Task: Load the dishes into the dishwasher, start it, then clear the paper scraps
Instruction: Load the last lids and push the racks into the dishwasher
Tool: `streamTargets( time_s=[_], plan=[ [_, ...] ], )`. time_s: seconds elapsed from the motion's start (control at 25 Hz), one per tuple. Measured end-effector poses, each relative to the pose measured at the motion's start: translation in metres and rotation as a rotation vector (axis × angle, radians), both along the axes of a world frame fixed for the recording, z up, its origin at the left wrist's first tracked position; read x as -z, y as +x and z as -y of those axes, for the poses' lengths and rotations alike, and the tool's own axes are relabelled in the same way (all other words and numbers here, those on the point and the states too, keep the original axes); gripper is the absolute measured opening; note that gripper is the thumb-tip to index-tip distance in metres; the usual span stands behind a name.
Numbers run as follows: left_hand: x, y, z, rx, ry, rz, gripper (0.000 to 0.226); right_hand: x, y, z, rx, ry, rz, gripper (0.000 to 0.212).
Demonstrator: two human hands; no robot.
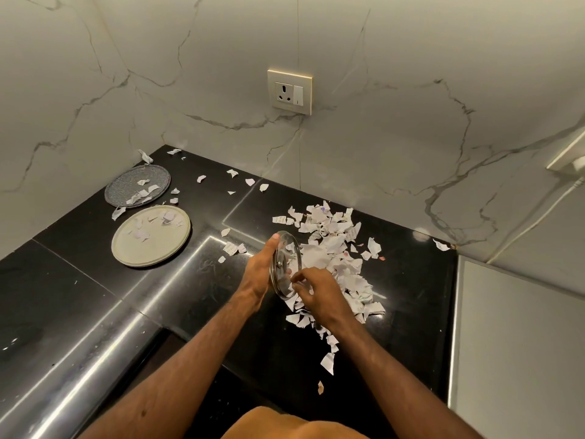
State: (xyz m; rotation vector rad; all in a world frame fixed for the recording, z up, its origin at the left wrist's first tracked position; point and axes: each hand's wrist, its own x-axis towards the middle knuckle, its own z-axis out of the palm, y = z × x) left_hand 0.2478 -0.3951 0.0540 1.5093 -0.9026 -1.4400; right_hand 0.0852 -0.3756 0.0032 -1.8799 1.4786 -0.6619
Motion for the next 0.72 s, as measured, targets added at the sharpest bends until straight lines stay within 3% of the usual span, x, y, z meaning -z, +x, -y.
streamTargets(
  time_s=[0.16,0.32,0.52,0.72],
  plan=[
    [-0.001,0.000,-0.008,0.026,-0.027,0.032,0.050,-0.001,-0.010,0.002,0.183,-0.020,-0.039,0.015],
    [-0.003,0.002,-0.012,0.019,-0.038,0.025,0.063,-0.001,-0.012,-0.006,0.037,0.005,0.024,0.021],
    [-0.003,0.000,-0.028,-0.014,-0.013,0.024,0.072,0.010,-0.013,-0.014,0.134,0.005,0.007,0.023],
    [0.002,0.002,-0.048,0.003,-0.003,0.042,0.065,0.006,-0.008,-0.027,0.057,0.073,0.040,0.027]
  ],
)
